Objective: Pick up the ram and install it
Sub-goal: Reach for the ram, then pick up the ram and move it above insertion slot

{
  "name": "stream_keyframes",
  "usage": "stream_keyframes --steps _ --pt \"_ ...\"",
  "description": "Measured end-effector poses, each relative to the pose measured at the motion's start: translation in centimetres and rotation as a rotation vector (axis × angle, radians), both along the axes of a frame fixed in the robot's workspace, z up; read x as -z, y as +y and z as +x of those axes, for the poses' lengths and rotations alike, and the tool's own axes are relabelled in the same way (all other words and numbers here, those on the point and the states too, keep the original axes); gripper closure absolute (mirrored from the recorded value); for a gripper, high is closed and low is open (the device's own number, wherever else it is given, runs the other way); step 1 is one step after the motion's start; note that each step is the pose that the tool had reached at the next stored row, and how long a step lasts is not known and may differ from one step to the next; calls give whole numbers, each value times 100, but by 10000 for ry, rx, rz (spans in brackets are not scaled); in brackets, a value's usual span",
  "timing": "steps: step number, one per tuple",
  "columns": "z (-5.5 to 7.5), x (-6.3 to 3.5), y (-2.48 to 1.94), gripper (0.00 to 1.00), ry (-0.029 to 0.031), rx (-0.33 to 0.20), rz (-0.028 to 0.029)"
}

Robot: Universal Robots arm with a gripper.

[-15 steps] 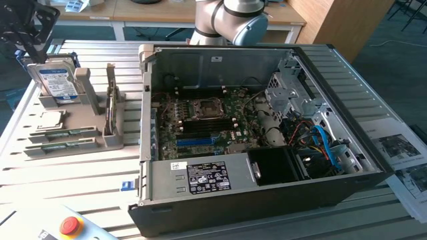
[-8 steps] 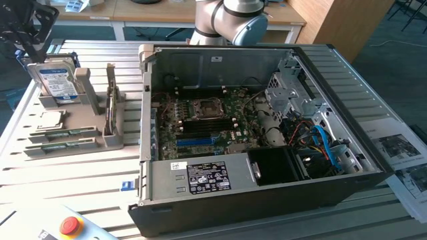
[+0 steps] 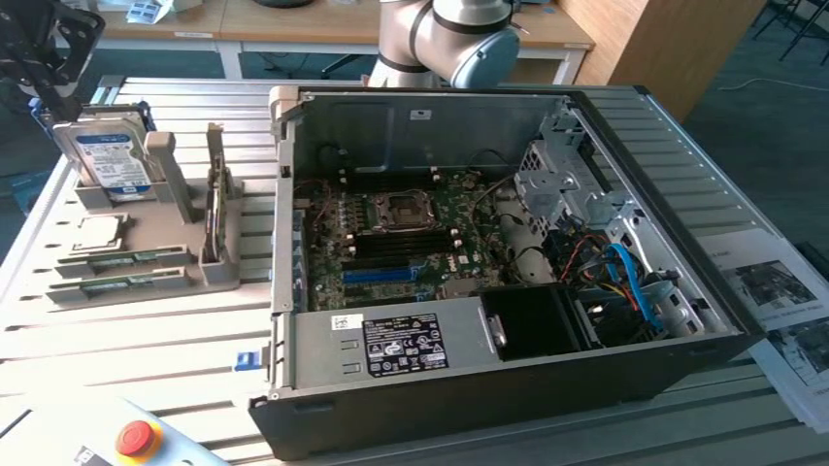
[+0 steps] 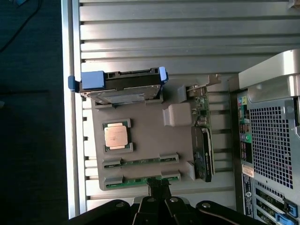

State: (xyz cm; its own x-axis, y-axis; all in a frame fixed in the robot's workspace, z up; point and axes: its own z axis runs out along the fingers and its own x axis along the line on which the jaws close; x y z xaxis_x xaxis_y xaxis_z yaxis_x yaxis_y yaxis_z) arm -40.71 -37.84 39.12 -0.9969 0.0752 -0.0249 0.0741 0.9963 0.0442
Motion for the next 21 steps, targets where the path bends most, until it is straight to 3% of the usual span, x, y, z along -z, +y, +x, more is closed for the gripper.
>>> stream_keyframes --steps 9,21 --pt "-15 6 71 90 -1 1 1" --pt "-14 5 71 90 -1 1 0"
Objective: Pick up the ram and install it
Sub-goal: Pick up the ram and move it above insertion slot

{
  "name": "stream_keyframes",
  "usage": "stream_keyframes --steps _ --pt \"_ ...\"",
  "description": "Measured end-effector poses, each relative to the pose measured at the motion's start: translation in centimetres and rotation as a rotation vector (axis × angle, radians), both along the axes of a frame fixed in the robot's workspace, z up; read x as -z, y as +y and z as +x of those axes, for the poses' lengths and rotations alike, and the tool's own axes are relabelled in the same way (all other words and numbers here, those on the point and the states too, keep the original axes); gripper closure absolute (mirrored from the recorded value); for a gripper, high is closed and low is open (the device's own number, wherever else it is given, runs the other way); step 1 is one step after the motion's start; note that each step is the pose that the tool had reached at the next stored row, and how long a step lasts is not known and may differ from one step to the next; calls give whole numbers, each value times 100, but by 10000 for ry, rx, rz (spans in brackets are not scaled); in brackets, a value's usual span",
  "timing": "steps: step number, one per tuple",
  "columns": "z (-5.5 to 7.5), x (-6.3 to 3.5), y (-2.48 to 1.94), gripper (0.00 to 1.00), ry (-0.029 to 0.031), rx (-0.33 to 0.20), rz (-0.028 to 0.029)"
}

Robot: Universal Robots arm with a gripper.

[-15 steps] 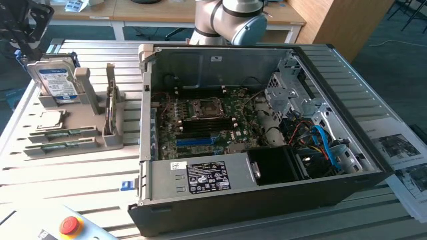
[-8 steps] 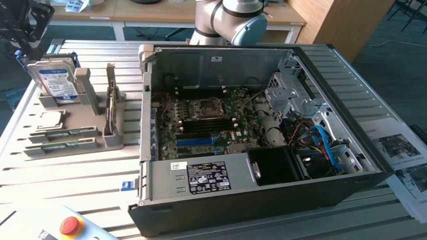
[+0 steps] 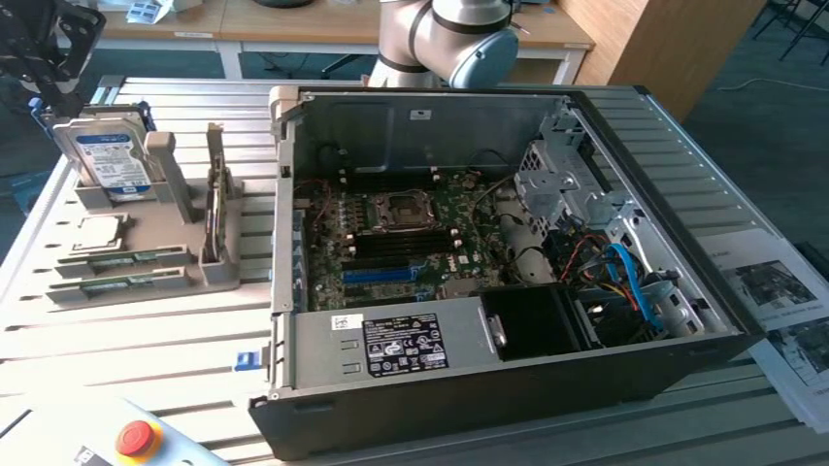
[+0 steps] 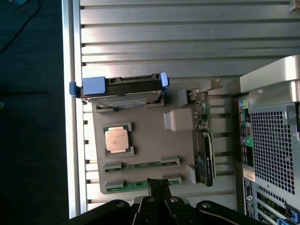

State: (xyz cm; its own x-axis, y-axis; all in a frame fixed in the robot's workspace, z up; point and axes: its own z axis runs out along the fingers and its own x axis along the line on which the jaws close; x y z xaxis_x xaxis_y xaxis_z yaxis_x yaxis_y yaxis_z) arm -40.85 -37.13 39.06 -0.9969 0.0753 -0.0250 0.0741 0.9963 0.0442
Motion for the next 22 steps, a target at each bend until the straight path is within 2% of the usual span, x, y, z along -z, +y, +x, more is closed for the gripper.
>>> stream_keyframes --steps 4,7,22 --pt "0 0 0 90 -2 -36 0" --pt "-1 -1 0 90 0 -260 -1" --pt "-1 0 0 90 -1 -2785 1"
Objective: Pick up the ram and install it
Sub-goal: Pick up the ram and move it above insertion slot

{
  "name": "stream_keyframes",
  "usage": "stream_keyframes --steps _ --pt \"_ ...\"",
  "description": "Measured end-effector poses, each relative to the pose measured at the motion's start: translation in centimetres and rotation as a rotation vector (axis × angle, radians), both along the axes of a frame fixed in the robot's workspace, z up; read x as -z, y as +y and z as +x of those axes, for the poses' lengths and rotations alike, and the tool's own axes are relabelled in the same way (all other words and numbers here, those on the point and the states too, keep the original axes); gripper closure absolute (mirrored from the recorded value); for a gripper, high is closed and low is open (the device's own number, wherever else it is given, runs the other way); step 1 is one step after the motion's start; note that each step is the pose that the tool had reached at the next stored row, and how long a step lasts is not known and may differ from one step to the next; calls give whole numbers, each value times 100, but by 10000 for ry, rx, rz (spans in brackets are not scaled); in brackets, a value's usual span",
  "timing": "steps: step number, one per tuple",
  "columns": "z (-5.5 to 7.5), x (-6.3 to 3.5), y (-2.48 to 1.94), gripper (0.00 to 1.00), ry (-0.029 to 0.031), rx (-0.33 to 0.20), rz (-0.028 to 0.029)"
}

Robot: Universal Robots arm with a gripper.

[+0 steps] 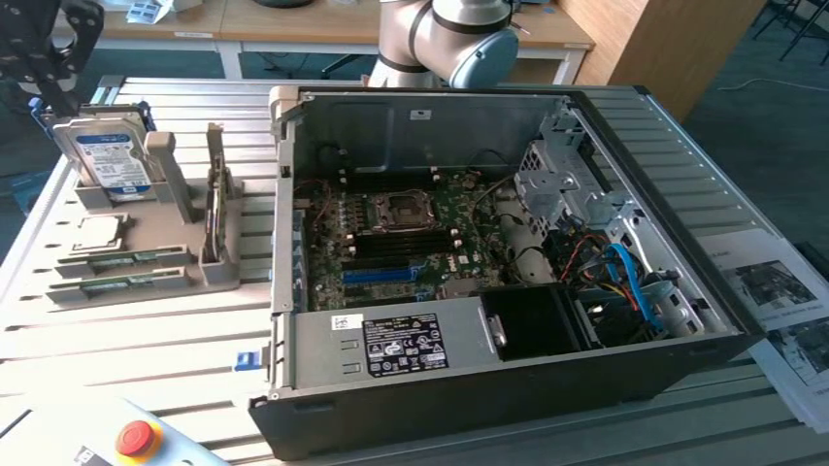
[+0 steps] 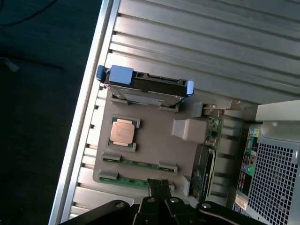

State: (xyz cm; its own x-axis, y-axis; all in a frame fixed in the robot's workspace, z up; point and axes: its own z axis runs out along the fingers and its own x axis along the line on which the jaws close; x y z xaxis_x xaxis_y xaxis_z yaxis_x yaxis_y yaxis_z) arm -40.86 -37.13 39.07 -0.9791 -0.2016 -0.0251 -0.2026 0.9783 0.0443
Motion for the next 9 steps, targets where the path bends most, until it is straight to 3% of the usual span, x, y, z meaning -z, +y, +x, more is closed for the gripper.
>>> stream_keyframes --steps 9 --pt "-1 2 0 90 0 -1437 3"
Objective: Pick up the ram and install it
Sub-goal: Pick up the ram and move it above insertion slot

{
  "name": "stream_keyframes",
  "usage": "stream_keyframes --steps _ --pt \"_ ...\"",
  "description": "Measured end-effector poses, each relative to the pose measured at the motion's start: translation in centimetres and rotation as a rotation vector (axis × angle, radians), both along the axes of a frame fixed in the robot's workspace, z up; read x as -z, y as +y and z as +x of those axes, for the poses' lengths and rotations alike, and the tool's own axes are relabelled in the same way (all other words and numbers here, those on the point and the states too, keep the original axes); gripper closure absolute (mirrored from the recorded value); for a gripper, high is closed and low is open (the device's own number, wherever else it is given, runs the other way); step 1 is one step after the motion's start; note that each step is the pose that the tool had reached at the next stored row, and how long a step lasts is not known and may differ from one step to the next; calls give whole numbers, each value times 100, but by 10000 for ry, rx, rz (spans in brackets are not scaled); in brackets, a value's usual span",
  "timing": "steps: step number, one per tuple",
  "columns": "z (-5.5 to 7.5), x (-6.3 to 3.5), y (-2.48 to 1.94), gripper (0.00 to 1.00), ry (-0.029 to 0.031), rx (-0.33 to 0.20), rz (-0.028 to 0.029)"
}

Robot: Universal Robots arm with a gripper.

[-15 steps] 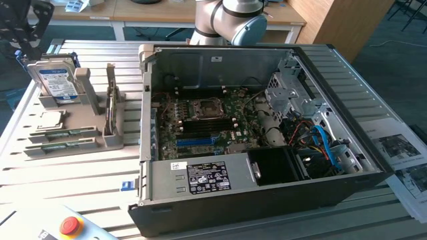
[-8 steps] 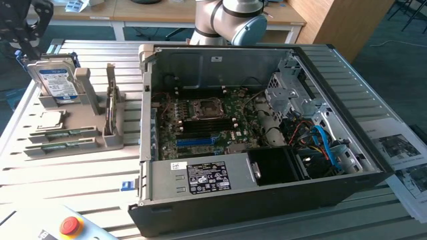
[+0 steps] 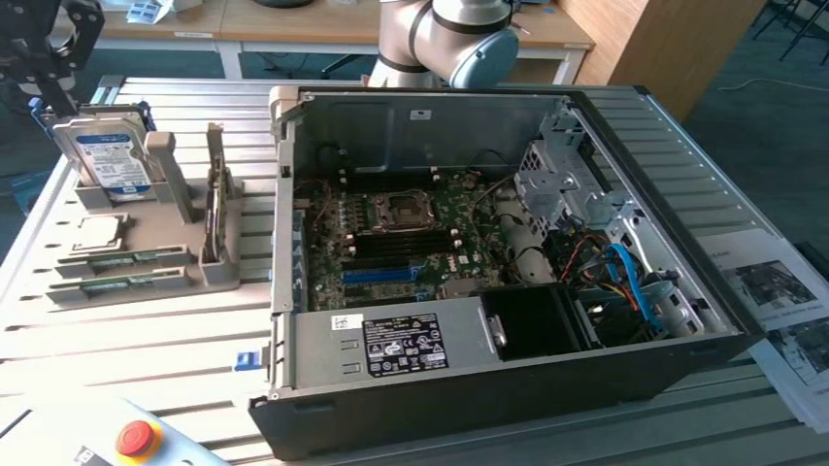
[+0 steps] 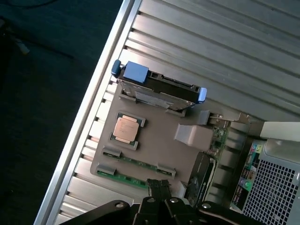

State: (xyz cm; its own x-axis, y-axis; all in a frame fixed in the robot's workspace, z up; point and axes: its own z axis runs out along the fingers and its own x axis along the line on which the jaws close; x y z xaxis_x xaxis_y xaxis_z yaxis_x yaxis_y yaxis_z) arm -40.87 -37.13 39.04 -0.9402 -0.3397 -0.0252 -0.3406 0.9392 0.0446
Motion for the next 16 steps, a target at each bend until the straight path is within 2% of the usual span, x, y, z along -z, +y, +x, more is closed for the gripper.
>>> stream_keyframes --steps 16 --pt "-1 4 0 90 0 -2440 5"
